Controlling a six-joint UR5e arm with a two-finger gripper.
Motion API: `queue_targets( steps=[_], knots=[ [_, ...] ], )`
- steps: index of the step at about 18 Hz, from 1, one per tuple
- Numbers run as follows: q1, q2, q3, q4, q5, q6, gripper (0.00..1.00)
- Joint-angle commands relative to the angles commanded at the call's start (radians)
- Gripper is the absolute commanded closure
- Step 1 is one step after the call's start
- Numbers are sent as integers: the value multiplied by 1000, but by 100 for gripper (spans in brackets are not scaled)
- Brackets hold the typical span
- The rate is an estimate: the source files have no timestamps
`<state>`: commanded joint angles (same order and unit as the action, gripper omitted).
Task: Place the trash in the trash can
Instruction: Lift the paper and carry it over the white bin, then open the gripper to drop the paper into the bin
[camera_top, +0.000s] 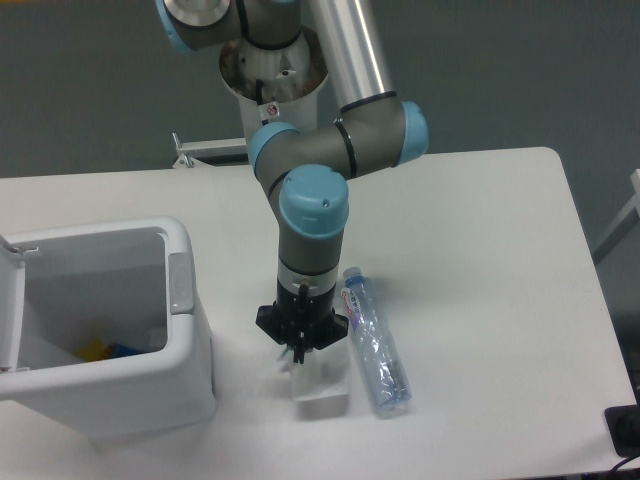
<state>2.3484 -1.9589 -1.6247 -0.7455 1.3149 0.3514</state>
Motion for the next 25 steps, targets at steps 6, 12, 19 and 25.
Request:
queue_targets(
  steps=[6,12,19,25],
  knots=[
    [66,38,152,0,-66,-219,100],
    [85,168,177,0,-126,-391,100],
    [-88,270,169,0,-132,-477,100],
    [-237,247,125,2,-131,-468,100]
  ],
)
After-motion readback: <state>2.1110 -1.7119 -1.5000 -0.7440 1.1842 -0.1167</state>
